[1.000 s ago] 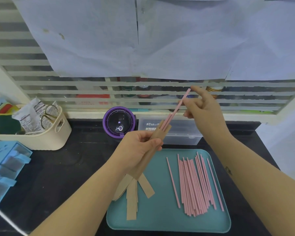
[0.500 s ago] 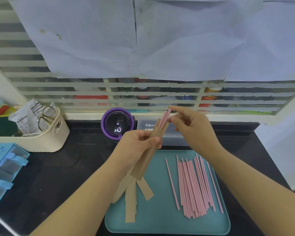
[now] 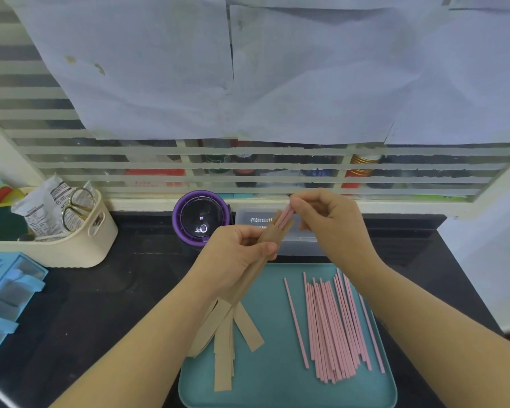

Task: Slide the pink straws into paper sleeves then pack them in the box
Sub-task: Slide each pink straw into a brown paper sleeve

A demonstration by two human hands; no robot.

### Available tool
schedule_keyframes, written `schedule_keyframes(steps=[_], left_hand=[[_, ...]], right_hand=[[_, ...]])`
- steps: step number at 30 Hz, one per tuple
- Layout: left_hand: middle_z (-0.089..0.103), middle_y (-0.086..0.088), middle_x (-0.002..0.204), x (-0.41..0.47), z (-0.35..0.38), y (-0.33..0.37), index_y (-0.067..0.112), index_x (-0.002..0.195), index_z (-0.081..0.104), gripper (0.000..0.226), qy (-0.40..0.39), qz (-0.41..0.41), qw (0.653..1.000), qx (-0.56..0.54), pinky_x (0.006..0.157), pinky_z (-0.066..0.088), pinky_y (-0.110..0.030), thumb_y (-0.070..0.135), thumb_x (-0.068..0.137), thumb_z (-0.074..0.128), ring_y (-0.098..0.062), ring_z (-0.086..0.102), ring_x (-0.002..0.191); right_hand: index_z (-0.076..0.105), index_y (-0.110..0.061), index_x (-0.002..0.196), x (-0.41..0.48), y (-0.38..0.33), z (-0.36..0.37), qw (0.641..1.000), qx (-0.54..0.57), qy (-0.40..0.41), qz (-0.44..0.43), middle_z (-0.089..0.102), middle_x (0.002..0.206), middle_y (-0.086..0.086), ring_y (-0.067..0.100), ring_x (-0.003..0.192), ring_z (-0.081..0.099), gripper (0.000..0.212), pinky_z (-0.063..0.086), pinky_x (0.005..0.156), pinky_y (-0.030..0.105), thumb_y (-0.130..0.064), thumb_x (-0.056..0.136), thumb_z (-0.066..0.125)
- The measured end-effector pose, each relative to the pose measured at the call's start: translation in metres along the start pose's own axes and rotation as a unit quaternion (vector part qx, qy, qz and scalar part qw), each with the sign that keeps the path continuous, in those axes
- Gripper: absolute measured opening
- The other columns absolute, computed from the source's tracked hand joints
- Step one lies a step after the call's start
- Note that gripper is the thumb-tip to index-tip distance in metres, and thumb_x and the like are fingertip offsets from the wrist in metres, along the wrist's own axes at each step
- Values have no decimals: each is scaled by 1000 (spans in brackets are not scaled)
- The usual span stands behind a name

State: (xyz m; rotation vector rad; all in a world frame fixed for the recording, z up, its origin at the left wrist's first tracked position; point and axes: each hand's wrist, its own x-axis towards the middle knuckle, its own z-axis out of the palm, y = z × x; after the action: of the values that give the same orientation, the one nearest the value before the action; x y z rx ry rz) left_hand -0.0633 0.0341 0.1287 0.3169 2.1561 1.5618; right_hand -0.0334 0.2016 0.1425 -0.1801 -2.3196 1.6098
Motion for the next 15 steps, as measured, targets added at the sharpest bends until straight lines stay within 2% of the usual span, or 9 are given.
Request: schedule_keyframes(steps=[3, 7, 11, 15], left_hand=[[75, 8, 80, 1, 1, 1, 28, 88, 70, 11, 2, 15, 999, 29, 68, 50, -7, 18, 85, 69, -1, 69, 75], [74, 11, 77, 3, 1, 1, 29, 85, 69, 13, 6, 25, 999, 38, 62, 46, -3, 16, 85, 69, 5, 67, 69], [75, 6, 80, 4, 0, -4, 24, 89, 71, 9, -10, 10, 999, 34, 61, 45, -2, 17, 85, 68, 4, 66, 70], [76, 6, 83, 6, 0, -9, 22, 94, 73, 9, -33, -10, 999, 37, 66, 47, -5, 23, 86, 67, 0, 67, 76]], right_hand=[[66, -20, 83, 7, 0, -3, 997, 43, -13, 69, 67, 72, -6, -1, 60, 59, 6, 51, 63, 14, -20, 88, 62], [69, -14, 86, 13, -1, -10, 988, 63, -54, 126, 70, 73, 0, 10, 67, 62, 8, 55, 70, 21, -18, 88, 63], [67, -15, 89, 14, 0, -12, 991, -95, -75, 50, 71, 80, -2, 12, 75, 68, 9, 57, 77, 27, -23, 88, 62], [65, -14, 90, 8, 9, -12, 967, -238, -69, -68, 69, 79, -2, 13, 75, 65, 14, 56, 76, 33, -27, 90, 59]])
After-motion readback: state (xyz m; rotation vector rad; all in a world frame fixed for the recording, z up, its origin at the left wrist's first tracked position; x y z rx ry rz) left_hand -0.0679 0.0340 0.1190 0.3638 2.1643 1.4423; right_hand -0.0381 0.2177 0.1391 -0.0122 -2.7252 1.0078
